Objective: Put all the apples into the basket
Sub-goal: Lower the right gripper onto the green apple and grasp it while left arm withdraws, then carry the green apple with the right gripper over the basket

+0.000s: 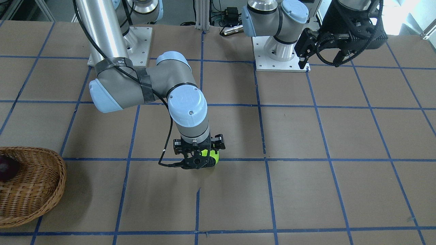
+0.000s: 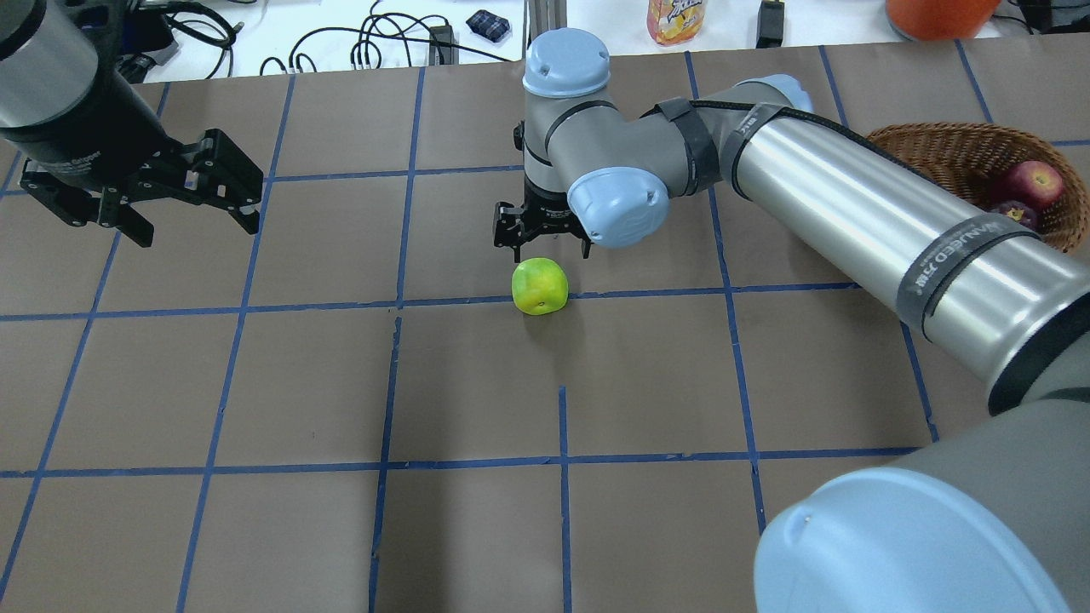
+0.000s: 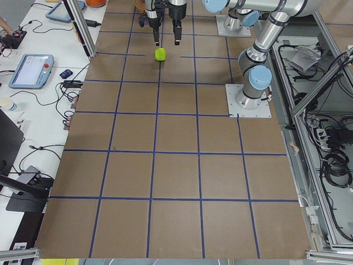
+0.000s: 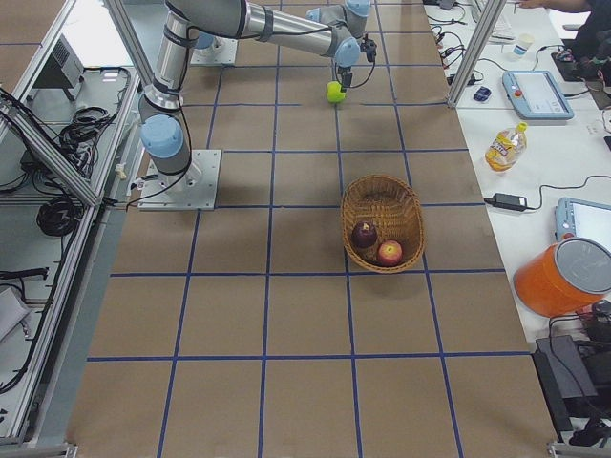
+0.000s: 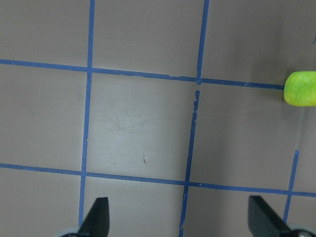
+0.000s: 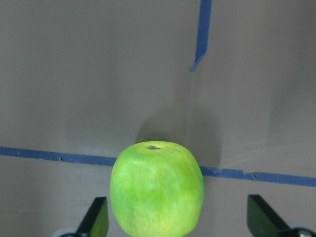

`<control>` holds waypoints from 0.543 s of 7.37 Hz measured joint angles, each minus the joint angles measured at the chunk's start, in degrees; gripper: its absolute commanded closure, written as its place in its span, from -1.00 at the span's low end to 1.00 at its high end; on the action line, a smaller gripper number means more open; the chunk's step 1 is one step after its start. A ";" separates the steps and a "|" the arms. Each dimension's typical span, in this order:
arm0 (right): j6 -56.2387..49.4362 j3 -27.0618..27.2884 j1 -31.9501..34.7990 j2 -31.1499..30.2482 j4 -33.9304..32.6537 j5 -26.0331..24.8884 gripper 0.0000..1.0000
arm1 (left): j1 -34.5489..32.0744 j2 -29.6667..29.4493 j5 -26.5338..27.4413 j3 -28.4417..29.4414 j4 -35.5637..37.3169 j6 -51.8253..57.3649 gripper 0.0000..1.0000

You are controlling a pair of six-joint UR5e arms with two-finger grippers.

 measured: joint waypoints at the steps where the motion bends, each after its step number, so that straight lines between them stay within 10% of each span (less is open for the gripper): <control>1: 0.07 0.11 0.75 1.00 -0.92 0.00 -1.00 | -0.06 0.16 -0.02 -0.26 0.00 -0.02 -1.00; 4: 0.03 0.23 1.42 3.07 -1.50 -0.06 -1.00 | -0.13 0.88 -0.15 -1.10 -0.02 -0.27 -1.00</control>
